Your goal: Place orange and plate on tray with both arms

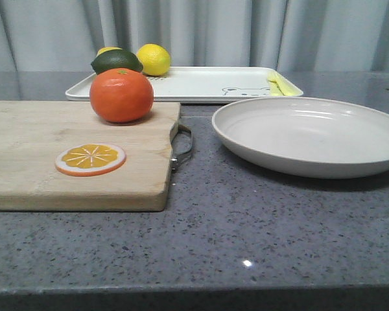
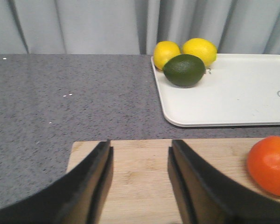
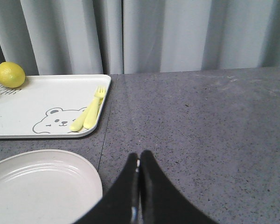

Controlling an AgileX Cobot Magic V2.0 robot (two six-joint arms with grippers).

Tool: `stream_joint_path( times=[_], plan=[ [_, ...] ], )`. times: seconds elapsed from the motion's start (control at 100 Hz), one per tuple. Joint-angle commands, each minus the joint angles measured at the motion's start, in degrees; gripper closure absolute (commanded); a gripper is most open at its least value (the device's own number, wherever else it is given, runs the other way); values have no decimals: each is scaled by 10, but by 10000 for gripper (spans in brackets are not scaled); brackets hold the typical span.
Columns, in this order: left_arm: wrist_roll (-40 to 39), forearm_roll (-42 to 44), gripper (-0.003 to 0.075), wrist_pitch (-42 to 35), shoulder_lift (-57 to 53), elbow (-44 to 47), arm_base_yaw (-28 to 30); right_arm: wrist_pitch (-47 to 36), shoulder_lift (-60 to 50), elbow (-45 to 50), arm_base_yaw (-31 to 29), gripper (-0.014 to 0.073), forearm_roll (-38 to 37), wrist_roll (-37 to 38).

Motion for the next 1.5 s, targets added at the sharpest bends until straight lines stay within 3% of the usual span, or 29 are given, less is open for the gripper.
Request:
stream_joint_path(
  times=[0.0,0.12,0.21,0.41,0.57,0.9,1.49],
  plan=[
    [0,-7,279,-42,28,-42,-28,-44,7,-20,-4,655,-8,0],
    [0,-7,149,-37,78,-80,-75,-44,7,-20,-4,655,-8,0],
    [0,-7,106,-20,124,-114,-110,-44,7,-20,-4,655,-8,0],
    [0,-24,111,25,233,-207,-171,-44,7,-20,-4,655,-8,0],
    [0,-25,111,114,330,-309,-201,-44,7,-20,-4,655,-8,0],
    [-1,-46,111,253,479,-478,-212,-44,7,-20,-4,655,-8,0],
    [0,-44,111,345,524,-509,-212,-44,7,-20,-4,655,-8,0]
  ],
)
